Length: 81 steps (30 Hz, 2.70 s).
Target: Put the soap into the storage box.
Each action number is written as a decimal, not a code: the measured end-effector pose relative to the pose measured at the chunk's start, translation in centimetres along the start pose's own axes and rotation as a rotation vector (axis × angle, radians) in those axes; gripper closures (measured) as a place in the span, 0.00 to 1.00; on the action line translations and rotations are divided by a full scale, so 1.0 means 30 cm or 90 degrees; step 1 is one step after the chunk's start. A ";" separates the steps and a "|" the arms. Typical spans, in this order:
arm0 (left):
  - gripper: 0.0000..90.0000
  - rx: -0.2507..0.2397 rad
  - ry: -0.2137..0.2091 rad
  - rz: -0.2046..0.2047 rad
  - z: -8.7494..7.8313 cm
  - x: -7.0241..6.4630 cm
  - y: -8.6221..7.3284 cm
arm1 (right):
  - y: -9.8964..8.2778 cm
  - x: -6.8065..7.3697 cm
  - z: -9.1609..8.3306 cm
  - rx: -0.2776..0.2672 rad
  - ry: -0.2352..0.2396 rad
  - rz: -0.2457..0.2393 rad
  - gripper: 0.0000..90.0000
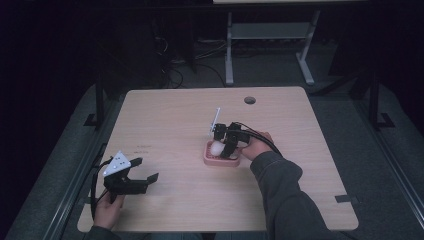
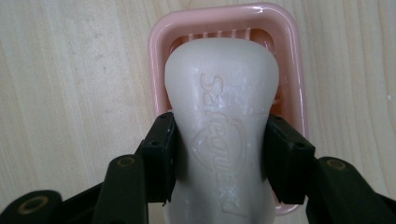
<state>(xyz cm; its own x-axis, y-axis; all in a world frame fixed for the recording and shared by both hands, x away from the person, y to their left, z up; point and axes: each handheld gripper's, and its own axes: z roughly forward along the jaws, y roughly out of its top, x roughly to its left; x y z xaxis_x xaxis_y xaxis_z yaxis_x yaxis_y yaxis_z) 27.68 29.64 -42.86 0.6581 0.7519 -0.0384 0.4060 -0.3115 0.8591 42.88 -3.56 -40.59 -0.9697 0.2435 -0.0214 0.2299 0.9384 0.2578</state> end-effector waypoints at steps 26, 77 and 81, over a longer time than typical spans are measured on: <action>0.16 0.000 0.001 0.000 -0.003 0.002 0.001 | 0.019 -0.015 0.045 0.010 -0.009 0.002 0.54; 0.16 0.003 0.002 0.004 0.001 -0.002 0.001 | -0.067 -0.011 -0.083 -0.084 -0.023 0.046 0.44; 0.16 0.006 0.000 0.006 0.000 -0.004 0.002 | -0.078 -0.009 -0.089 -0.086 -0.026 0.052 0.43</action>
<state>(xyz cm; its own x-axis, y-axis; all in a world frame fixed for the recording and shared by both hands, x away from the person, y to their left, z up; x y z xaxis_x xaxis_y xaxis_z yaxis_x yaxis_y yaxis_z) 27.61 29.52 -42.82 0.6622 0.7487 -0.0302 0.4053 -0.3240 0.8549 42.39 -6.47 -38.59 -0.9435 0.3297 -0.0344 0.2913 0.8743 0.3883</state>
